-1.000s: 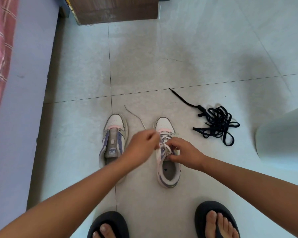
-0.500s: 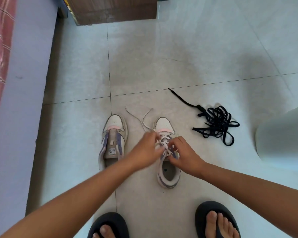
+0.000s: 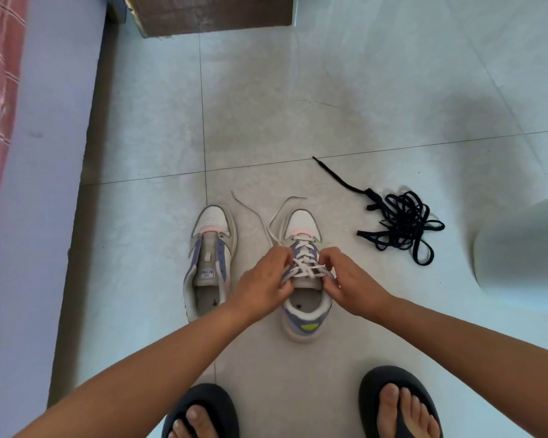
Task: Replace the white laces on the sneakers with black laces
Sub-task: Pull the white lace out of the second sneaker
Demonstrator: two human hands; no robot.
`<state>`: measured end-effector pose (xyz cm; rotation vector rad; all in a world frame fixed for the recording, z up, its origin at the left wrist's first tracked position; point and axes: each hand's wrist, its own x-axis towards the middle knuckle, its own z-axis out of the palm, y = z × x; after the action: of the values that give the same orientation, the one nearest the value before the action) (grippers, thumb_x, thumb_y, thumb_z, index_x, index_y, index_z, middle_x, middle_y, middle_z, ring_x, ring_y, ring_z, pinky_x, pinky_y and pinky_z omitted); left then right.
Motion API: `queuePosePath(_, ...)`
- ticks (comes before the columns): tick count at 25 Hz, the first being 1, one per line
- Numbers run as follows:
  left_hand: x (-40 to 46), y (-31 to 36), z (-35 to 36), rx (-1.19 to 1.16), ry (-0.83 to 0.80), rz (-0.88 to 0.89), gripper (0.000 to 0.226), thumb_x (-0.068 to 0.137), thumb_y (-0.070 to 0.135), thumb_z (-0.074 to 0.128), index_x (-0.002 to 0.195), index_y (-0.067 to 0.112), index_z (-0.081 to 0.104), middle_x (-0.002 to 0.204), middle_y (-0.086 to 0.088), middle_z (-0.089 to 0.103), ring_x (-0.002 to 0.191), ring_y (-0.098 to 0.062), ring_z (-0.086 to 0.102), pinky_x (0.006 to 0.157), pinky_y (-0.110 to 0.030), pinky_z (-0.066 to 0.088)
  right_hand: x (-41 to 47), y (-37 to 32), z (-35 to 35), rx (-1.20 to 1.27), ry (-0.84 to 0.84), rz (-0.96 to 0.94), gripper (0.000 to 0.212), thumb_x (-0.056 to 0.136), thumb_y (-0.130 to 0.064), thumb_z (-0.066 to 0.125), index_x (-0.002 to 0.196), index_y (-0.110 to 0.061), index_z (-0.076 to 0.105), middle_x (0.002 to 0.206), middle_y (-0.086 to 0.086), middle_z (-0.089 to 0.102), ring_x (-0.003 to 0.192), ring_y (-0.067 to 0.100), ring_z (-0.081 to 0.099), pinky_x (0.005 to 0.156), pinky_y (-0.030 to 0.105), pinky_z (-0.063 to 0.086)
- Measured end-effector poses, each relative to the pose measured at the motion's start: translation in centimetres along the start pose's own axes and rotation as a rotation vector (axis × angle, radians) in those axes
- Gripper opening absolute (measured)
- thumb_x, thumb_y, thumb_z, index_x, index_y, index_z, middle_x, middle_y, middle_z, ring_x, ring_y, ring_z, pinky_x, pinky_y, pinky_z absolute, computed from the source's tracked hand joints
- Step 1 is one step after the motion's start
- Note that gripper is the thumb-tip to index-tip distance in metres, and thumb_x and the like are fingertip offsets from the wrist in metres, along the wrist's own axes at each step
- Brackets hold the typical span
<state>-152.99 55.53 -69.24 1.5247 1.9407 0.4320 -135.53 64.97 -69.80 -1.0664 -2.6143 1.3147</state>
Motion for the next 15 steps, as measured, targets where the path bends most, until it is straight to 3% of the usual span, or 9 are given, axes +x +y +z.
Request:
queuePosePath(2, -0.9, -1.2, 0.5, 0.028, -0.049, 0.1, 0.027, 0.089, 0.018, 0.052, 0.115, 0.021, 0.044, 0.115, 0.0, 0.042, 0.073, -0.021, 0.051, 0.056, -0.032, 0.038, -0.3, 0.2, 0.3, -0.121, -0.062, -0.109, 0.02, 0.087, -0.014, 0.043, 0.106, -0.017, 0.05, 0.106, 0.003, 0.051, 0.09, 0.016, 0.048, 0.076, 0.031, 0.045)
queuePosePath(5, -0.7, -1.9, 0.7, 0.219, -0.048, 0.223, 0.032, 0.09, 0.021, 0.052, 0.12, 0.031, 0.043, 0.128, -0.002, 0.038, 0.084, -0.021, 0.055, 0.055, -0.035, 0.048, -0.1, 0.6, 0.3, -0.22, -0.058, -0.218, 0.023, 0.083, -0.024, 0.036, 0.1, -0.021, 0.052, 0.107, 0.009, 0.054, 0.091, 0.026, 0.053, 0.071, 0.037, 0.052)
queuePosePath(8, 0.2, -1.4, 0.5, 0.256, 0.079, 0.266, 0.025, 0.082, 0.012, 0.061, 0.106, 0.018, 0.055, 0.118, -0.01, 0.045, 0.084, -0.027, 0.054, 0.052, -0.035, 0.049, 0.6, -0.2, -0.1, -0.222, -0.01, -0.207, 0.013, 0.083, -0.021, 0.038, 0.094, -0.025, 0.044, 0.108, 0.014, 0.051, 0.092, 0.029, 0.051, 0.07, 0.037, 0.05)
queuePosePath(10, 1.1, -0.6, 0.1, 0.05, 0.163, 0.195, 0.015, 0.077, 0.005, 0.064, 0.089, 0.012, 0.057, 0.107, -0.011, 0.045, 0.087, -0.026, 0.052, 0.066, -0.033, 0.05, 1.6, -0.8, -0.1, -0.128, 0.036, -0.156, 0.012, 0.082, -0.008, 0.045, 0.088, -0.018, 0.047, 0.106, 0.012, 0.045, 0.095, 0.03, 0.047, 0.078, 0.035, 0.046)
queuePosePath(11, 1.6, -0.1, -0.5, -0.136, 0.182, 0.086, 0.014, 0.077, 0.004, 0.065, 0.08, 0.014, 0.056, 0.104, -0.007, 0.044, 0.09, -0.02, 0.051, 0.076, -0.025, 0.047, 2.1, -1.2, -0.2, -0.054, 0.077, -0.107, 0.012, 0.081, -0.001, 0.048, 0.081, -0.014, 0.05, 0.104, 0.01, 0.042, 0.095, 0.03, 0.045, 0.081, 0.033, 0.043)
queuePosePath(13, 2.3, 0.8, -2.2, -0.568, 0.12, -0.196, 0.03, 0.078, 0.0, 0.068, 0.067, 0.019, 0.047, 0.091, -0.001, 0.047, 0.08, -0.008, 0.05, 0.073, -0.009, 0.04, 2.8, -2.1, -1.1, 0.168, 0.154, 0.089, 0.029, 0.081, 0.005, 0.056, 0.064, -0.017, 0.047, 0.099, 0.004, 0.041, 0.094, 0.024, 0.047, 0.081, 0.024, 0.042)
queuePosePath(15, 2.7, 1.2, -3.9, -0.978, 0.103, -0.321, 0.036, 0.08, -0.004, 0.066, 0.063, 0.017, 0.043, 0.072, 0.001, 0.051, 0.067, -0.006, 0.05, 0.07, -0.014, 0.042, 3.3, -2.7, -2.7, 0.479, 0.194, 0.292, 0.039, 0.078, 0.005, 0.065, 0.059, -0.016, 0.038, 0.083, -0.004, 0.047, 0.075, 0.007, 0.05, 0.069, 0.015, 0.041)
